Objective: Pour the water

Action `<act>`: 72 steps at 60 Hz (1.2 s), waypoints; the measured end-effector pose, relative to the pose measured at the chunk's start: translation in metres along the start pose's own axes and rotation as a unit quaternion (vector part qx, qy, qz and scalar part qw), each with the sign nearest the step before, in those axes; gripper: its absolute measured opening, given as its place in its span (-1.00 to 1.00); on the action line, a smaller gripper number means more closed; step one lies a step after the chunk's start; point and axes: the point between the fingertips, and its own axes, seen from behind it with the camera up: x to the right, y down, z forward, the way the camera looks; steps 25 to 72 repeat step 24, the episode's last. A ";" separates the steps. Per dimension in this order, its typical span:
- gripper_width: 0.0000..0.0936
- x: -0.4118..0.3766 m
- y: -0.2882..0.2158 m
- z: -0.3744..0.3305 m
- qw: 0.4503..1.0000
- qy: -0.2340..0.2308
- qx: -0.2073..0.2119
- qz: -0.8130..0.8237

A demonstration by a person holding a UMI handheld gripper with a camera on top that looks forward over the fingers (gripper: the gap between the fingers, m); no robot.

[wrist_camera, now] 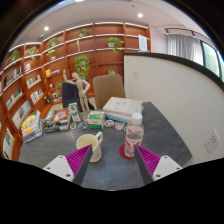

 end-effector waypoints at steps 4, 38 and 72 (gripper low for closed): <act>0.90 -0.006 -0.002 -0.004 1.000 -0.012 -0.004 -0.011; 0.89 -0.011 0.000 -0.022 0.999 -0.009 -0.020 -0.047; 0.89 -0.011 0.000 -0.022 0.999 -0.009 -0.020 -0.047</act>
